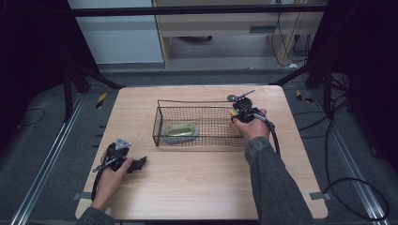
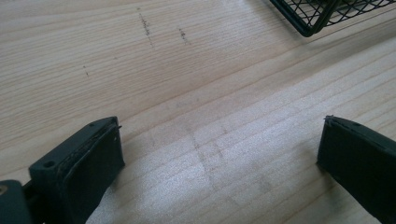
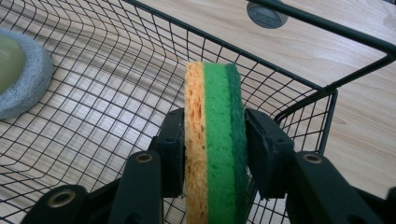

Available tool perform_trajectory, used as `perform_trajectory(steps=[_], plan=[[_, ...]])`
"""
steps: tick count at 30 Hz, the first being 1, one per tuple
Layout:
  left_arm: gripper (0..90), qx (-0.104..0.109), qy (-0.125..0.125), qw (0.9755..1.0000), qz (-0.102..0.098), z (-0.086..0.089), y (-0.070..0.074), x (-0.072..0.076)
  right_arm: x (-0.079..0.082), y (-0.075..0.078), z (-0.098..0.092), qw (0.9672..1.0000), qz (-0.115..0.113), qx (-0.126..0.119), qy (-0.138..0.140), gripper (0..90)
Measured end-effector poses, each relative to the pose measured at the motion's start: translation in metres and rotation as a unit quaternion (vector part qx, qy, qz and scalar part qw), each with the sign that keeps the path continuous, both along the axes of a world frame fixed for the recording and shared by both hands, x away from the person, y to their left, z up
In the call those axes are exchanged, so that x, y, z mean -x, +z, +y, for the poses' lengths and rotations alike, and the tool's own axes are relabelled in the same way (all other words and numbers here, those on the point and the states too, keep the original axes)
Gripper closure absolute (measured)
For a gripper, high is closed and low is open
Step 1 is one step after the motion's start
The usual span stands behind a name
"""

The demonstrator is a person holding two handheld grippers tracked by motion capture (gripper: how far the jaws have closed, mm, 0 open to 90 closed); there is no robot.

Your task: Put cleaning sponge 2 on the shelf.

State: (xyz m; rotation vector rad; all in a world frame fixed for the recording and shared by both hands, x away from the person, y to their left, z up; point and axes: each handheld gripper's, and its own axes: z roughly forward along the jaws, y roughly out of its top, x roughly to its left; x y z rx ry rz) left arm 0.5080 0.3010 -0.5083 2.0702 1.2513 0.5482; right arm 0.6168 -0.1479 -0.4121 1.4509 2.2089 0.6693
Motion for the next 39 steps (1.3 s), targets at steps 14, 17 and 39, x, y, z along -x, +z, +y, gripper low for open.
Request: perform_trajectory(steps=[14, 17, 39], plan=[[0.0, 0.000, 0.000, 1.0000, 0.000, 0.000, 0.000, 0.000, 0.009, 0.007, 0.013, 0.9997, 0.002, -0.018, 0.013, 42.6], [0.0, 0.000, -0.001, 1.0000, 0.000, 0.000, 0.000, 0.000, 0.011, 0.008, 0.017, 0.9996, 0.003, -0.022, 0.016, 40.7], [0.0, 0.002, 0.001, 1.0000, 0.000, 0.000, 0.000, 0.000, 0.020, 0.016, 0.017, 0.9993, -0.008, -0.027, 0.025, 32.0]])
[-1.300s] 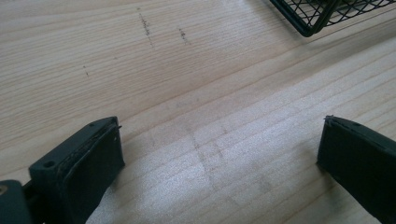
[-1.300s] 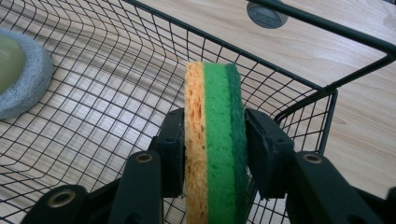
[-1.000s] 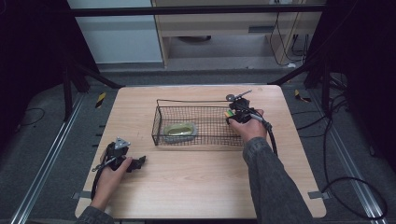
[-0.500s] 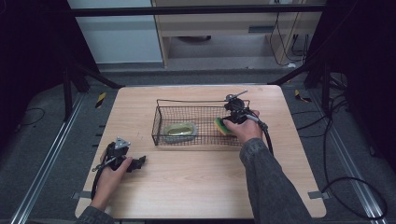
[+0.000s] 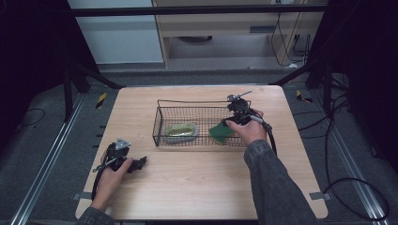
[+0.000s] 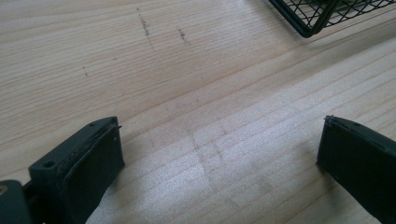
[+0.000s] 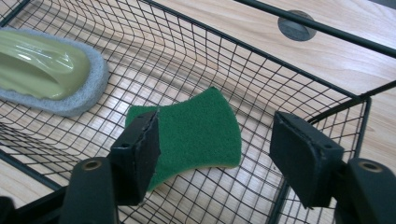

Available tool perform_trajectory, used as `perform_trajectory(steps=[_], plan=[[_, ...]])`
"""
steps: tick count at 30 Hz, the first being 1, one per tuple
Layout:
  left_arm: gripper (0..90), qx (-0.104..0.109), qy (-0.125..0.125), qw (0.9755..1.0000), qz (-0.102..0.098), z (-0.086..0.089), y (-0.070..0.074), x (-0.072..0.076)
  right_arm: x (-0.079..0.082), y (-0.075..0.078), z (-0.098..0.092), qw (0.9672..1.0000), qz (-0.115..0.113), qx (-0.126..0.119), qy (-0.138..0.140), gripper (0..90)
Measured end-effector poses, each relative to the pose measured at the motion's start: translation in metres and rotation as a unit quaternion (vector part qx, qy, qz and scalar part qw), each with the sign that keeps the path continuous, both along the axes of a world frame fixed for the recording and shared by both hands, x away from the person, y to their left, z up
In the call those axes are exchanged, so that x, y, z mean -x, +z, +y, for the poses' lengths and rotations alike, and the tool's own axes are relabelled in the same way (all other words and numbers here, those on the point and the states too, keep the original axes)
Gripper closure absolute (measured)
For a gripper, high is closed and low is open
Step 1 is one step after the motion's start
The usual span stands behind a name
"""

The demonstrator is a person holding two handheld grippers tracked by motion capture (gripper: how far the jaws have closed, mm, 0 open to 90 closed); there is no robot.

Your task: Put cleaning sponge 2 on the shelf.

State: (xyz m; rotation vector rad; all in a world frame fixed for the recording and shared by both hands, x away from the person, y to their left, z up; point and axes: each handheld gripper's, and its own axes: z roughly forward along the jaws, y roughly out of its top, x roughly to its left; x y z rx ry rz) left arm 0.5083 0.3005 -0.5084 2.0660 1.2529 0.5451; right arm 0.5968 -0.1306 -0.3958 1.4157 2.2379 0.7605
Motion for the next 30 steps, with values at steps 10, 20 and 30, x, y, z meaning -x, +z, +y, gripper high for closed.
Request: perform_trajectory(steps=[10, 20, 30], plan=[[0.0, -0.001, -0.002, 1.0000, 0.001, 0.000, 0.000, 0.000, 0.009, 0.008, -0.009, 0.9996, -0.021, -0.016, -0.009, 15.4], [0.0, 0.000, -0.001, 1.0000, 0.000, 0.000, 0.000, -0.001, 0.016, 0.014, -0.020, 0.9991, -0.027, -0.034, -0.001, 7.5], [0.0, 0.000, -0.001, 1.0000, 0.000, 0.000, 0.000, -0.001, 0.035, 0.019, -0.048, 0.9986, -0.039, -0.036, -0.009, 11.8]])
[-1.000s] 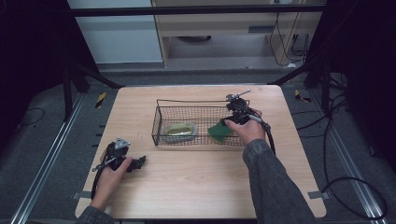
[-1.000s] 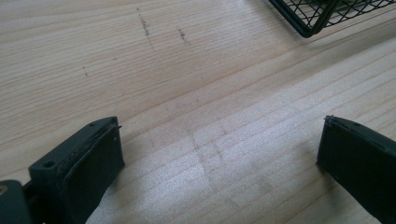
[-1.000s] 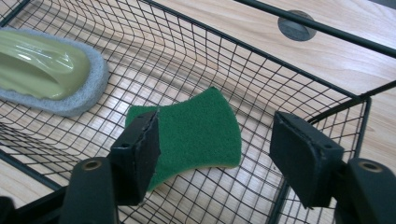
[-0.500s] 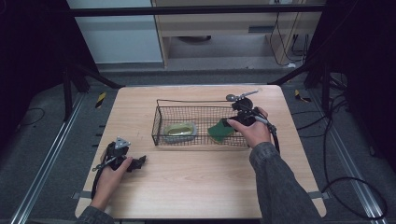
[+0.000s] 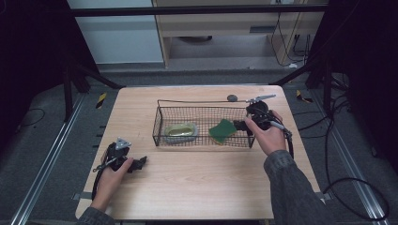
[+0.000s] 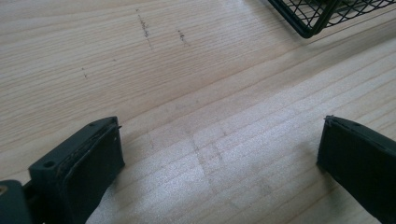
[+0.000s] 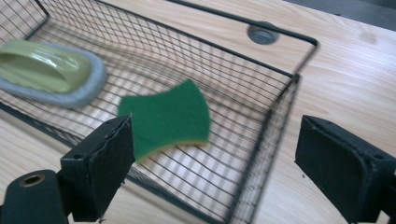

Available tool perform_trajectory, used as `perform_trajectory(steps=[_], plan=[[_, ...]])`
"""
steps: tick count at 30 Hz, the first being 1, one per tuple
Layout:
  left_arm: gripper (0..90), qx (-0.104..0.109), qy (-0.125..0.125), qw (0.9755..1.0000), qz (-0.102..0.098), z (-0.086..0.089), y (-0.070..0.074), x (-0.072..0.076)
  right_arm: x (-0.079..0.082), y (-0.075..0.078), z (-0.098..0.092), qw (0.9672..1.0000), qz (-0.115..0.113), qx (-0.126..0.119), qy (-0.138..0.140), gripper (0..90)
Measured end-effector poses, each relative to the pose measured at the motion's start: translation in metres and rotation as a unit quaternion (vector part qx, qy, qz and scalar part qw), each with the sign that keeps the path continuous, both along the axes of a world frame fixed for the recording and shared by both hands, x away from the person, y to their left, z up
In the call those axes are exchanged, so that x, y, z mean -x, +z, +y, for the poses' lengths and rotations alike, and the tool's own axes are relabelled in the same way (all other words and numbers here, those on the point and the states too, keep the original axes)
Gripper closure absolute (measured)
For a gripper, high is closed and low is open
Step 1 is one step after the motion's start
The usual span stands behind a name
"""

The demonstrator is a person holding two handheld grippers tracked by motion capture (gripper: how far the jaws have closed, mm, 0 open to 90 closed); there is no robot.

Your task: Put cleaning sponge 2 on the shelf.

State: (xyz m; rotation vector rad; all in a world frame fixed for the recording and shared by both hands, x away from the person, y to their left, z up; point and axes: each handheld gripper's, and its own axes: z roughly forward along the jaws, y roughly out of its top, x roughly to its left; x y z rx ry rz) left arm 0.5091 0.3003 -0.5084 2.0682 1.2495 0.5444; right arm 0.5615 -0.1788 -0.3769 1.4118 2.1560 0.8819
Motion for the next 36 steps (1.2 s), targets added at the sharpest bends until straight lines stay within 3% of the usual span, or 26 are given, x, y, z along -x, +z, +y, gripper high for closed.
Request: perform_trajectory(steps=[8, 19, 23, 27, 36], plan=[[0.0, 0.000, 0.000, 1.0000, 0.000, 0.000, 0.000, 0.000, 0.021, -0.003, -0.034, 0.9998, -0.015, -0.007, -0.010, 10.3], [0.0, -0.002, 0.000, 1.0000, 0.001, 0.000, 0.000, -0.001, 0.052, -0.034, -0.071, 0.9985, -0.024, -0.045, -0.023, 11.0], [0.0, -0.002, 0.000, 1.0000, 0.001, 0.000, 0.000, -0.001, 0.065, -0.052, -0.081, 0.9991, -0.009, -0.034, -0.026, 9.9], [0.0, -0.002, 0.000, 1.0000, 0.001, 0.000, 0.000, -0.001, 0.075, -0.076, -0.092, 0.9983, 0.009, -0.042, -0.039, 10.0], [0.0, -0.002, 0.000, 1.0000, 0.001, 0.000, 0.000, -0.001, 0.078, -0.124, -0.109, 0.9963, 0.030, -0.032, -0.074, 8.3]])
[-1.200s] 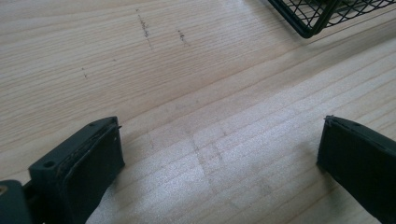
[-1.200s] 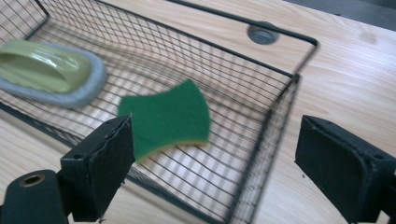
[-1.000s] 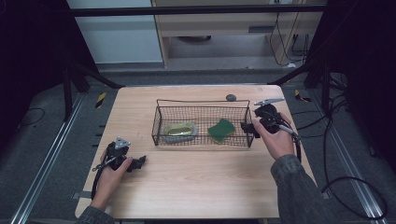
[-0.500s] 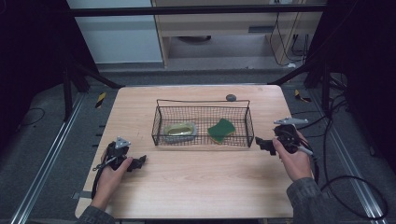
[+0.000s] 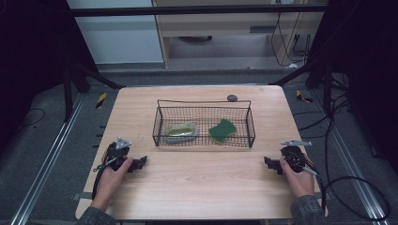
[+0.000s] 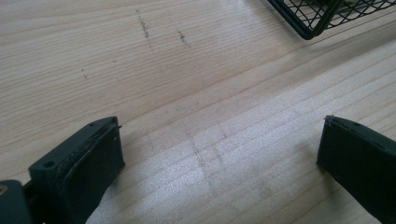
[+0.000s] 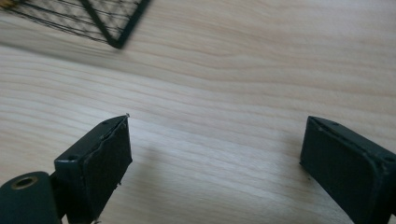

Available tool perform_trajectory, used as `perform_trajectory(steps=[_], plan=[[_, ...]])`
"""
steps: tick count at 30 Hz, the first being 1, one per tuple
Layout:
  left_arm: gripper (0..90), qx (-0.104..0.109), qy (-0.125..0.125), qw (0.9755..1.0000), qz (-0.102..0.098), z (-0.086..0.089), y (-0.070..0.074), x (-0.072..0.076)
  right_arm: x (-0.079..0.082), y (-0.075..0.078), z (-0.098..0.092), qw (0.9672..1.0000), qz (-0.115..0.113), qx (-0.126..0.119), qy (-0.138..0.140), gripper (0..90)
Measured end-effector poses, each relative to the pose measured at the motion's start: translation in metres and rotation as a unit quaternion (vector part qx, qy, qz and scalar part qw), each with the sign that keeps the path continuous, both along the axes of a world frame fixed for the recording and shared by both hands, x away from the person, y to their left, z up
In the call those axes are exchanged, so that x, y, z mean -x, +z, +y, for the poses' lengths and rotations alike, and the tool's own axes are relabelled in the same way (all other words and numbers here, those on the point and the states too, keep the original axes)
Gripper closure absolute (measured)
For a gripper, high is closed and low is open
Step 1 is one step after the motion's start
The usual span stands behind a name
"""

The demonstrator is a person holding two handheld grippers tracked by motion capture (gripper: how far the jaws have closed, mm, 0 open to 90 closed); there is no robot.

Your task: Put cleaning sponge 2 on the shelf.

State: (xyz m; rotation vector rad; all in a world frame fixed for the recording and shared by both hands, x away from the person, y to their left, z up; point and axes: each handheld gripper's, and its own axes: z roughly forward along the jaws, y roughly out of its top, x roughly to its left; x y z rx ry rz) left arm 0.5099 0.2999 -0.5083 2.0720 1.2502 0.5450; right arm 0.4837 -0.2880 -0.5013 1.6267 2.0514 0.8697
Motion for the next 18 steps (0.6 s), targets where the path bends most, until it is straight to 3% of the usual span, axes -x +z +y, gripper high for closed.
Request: perform_trajectory(steps=[2, 6, 9, 18], plan=[[0.0, 0.000, 0.000, 1.0000, 0.000, 0.0000, 0.0000, 0.0000, -0.0005, -0.0059, -0.0024, 0.9995, -0.027, 0.011, -0.012, 7.9], [0.0, 0.000, 0.000, 1.0000, 0.000, 0.0000, 0.0000, 0.0000, -0.0035, -0.0098, -0.0030, 0.9984, -0.048, 0.016, -0.027, 7.1], [0.0, 0.000, 0.000, 1.0000, 0.000, 0.0000, 0.0000, 0.0000, -0.0059, -0.0111, -0.0008, 0.9981, -0.049, 0.030, -0.023, 4.5], [0.0, 0.000, 0.000, 1.0000, 0.000, -0.0001, 0.0000, 0.0000, -0.0076, -0.0115, 0.0036, 0.9981, -0.042, 0.032, -0.032, 0.7]])
